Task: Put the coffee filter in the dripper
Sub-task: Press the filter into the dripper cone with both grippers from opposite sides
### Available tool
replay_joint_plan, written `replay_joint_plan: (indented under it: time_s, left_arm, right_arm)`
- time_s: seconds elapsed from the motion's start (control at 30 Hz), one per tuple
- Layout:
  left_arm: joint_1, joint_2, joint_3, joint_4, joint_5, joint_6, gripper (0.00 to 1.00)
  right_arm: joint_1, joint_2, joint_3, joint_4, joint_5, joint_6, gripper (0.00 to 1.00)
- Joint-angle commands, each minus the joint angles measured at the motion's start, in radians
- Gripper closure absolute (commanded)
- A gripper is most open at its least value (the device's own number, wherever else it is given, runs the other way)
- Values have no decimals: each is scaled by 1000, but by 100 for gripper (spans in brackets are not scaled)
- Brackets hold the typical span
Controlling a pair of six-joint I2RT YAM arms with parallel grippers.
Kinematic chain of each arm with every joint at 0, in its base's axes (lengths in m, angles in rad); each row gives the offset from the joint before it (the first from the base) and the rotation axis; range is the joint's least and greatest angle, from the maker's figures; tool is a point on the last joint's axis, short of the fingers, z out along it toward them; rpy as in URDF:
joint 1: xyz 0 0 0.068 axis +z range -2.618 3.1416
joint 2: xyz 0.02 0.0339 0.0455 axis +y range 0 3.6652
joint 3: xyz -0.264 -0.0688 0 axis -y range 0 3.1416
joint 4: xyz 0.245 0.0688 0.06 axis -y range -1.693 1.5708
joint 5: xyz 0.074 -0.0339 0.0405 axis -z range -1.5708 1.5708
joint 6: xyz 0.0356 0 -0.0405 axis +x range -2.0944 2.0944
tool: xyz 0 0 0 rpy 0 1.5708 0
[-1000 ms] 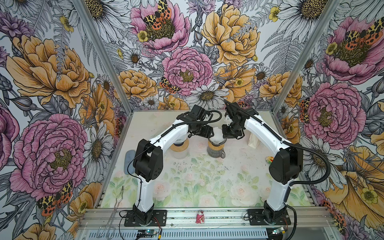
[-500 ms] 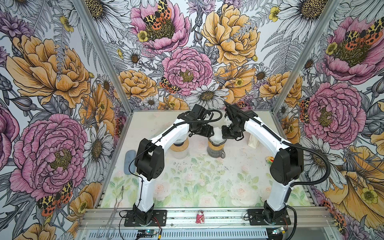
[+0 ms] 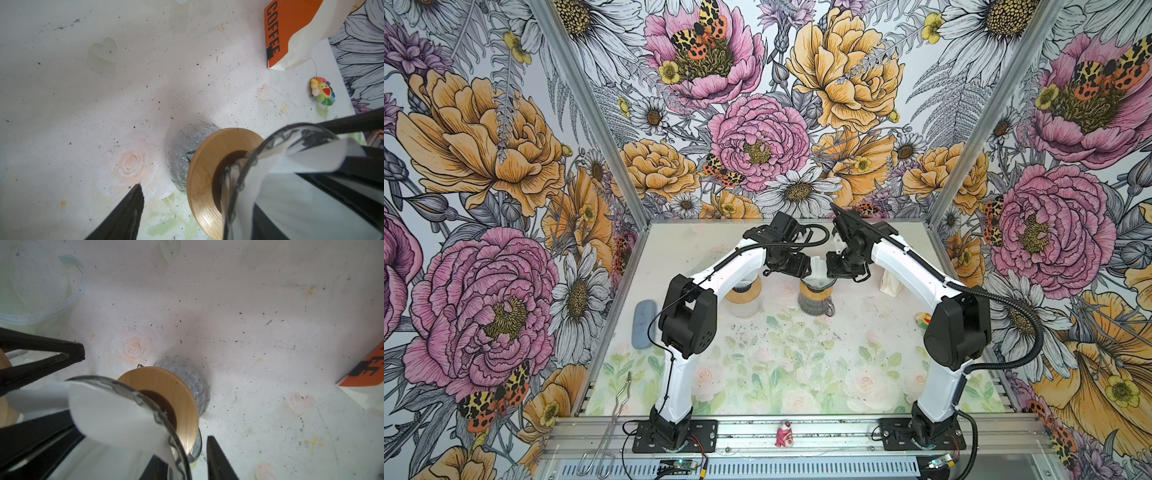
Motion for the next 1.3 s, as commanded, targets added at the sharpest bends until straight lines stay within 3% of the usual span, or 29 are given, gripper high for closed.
replay_joint_plan:
  time_s: [0.0,0.4,0.87,1.27]
  left_arm:
    - [-7,14,31,-12,-27,7,32]
    - [-6,2,51,-18,-26,-5,31]
    - [-16,-59,87,-18,-74,-20,27]
    - [-17,-125,92,-19,-123,-21,23]
  right_arm:
    - [6,-17,-4,27,2,4,67]
    - [5,-30,2,40,3,6,67]
    - [6,-86,17,63,-6,9,55]
    - [5,-138,8,96,27,-19,51]
